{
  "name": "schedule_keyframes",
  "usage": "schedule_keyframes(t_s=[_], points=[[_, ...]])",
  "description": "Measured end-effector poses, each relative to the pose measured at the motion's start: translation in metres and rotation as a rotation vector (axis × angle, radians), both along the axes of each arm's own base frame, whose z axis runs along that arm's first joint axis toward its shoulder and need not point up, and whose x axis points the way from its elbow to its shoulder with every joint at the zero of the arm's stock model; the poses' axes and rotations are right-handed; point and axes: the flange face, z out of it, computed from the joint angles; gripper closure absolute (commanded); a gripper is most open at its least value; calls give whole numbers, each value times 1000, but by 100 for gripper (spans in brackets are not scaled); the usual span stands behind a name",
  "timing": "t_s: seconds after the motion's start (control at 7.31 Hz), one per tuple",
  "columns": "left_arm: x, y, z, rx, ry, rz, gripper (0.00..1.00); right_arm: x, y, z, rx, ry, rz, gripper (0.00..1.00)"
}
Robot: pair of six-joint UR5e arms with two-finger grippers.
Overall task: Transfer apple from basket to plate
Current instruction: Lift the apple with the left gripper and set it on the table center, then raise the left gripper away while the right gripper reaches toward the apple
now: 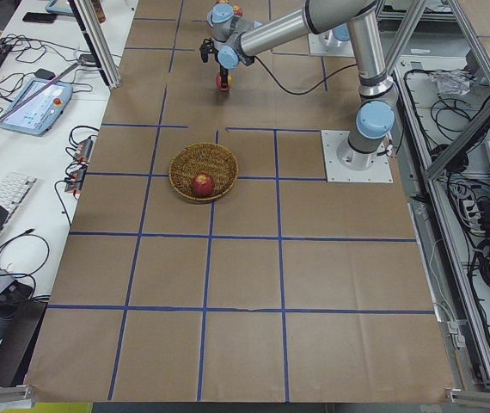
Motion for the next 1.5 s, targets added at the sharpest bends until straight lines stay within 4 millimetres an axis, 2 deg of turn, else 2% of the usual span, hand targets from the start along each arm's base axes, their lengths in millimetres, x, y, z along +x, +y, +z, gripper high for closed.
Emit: schedule_keyframes(t_s=[0.27,0.41,0.68,0.96,1.23,1.5], points=[[0,-2,9,-10,10,4,1,-1,4,-3,45,-3,-2,0],[1,-4,26,-33,18,5,1,-1,4,-1,45,-5,-3,0],[14,-5,84,-61,23,0,1,0,1,0,38,-6,-1,0],[48,0,155,-44,7,-32,1,2,-5,-9,46,-8,2,0],[88,20,215,-44,3,-46,1,13,-10,-18,48,-8,19,0],[125,38,249,-43,-2,-53,1,49,-19,-31,11,-5,38,0]])
